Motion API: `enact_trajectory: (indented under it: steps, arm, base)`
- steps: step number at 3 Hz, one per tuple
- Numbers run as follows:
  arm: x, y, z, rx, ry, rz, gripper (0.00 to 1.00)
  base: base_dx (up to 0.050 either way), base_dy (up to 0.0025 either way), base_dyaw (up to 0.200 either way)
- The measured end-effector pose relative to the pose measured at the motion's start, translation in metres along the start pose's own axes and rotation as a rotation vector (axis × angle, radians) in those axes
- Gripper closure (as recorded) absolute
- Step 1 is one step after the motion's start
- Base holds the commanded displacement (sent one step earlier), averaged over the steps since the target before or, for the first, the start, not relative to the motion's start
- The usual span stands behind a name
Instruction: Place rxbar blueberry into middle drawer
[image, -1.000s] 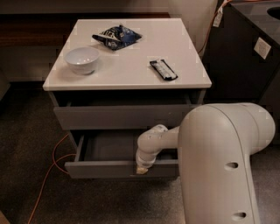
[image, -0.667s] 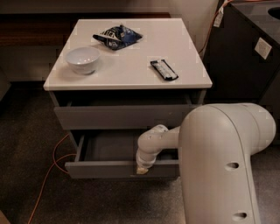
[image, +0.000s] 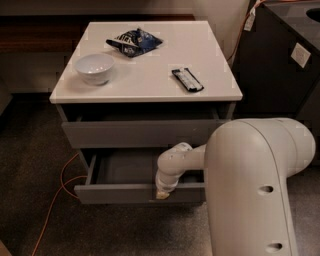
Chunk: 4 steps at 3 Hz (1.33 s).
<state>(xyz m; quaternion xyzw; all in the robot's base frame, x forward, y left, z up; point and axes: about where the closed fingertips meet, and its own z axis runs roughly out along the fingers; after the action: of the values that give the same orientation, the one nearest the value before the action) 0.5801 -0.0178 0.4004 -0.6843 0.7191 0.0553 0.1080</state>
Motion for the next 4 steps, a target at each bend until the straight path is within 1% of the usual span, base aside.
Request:
enact_trajectory:
  steps: [2, 3, 4]
  arm:
    - [-0.001, 0.003, 0.0, 0.0, -0.003, -0.003, 0.05]
    - [-0.015, 0.039, 0.002, 0.001, -0.049, -0.05, 0.0]
    - [-0.027, 0.068, 0.002, -0.001, -0.081, -0.086, 0.02]
  base:
    - [0.0, 0.0, 0.0]
    - [0.0, 0.0, 0.0]
    - [0.0, 0.0, 0.0]
